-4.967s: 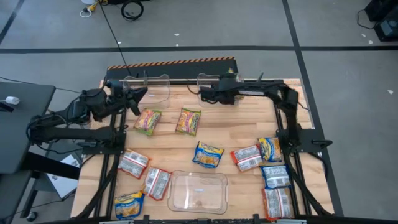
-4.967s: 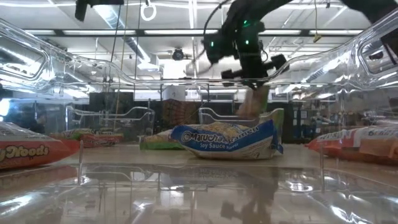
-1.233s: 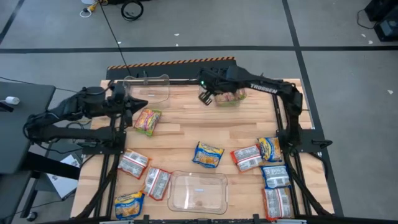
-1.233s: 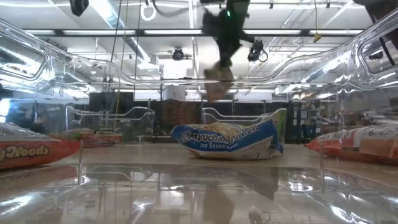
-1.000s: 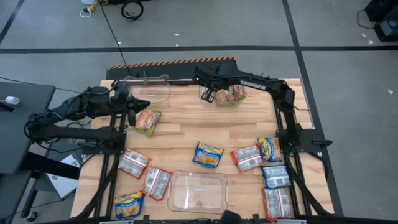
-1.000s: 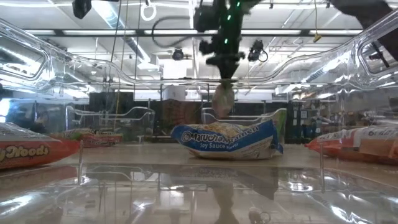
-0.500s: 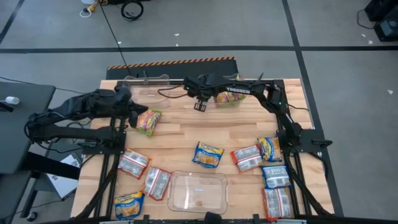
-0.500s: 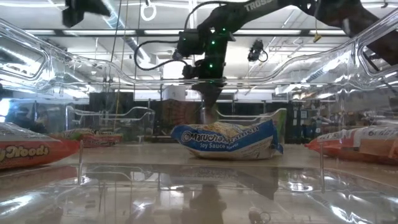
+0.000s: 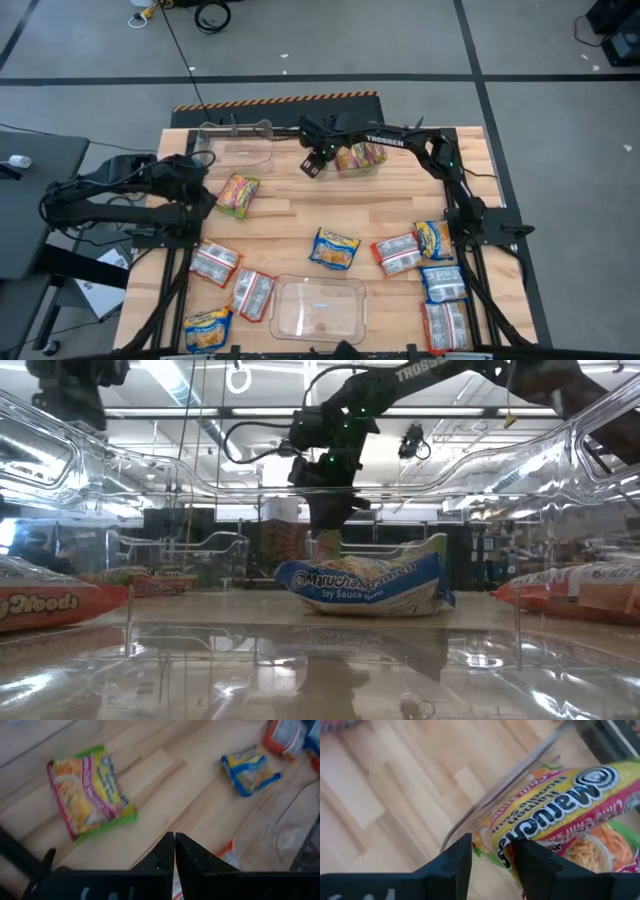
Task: Sort Maruchan noodles
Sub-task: Put the green noodle pack into the top right transparent bin
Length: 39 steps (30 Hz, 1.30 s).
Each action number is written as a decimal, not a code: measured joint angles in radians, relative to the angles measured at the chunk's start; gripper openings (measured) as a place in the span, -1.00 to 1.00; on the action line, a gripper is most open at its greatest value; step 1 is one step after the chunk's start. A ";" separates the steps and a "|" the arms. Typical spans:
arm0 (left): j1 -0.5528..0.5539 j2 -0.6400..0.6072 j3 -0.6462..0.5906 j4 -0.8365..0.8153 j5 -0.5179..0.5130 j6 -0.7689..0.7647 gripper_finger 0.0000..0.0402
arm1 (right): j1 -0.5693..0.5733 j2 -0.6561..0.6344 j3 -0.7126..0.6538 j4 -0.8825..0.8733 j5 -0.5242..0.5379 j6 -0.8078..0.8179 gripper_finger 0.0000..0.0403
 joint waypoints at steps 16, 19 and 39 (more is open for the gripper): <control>0.000 0.000 0.000 -0.122 -0.067 0.011 -0.90 | -0.042 -0.015 0.001 0.053 -0.179 0.192 -0.62; 0.000 0.000 0.000 -0.122 -0.093 0.011 -0.90 | -0.039 -0.005 -0.003 0.047 -0.132 0.213 -0.93; 0.000 -0.002 0.000 -0.140 -0.065 0.022 -0.90 | 0.007 -0.051 -0.019 -0.277 0.239 0.314 -0.89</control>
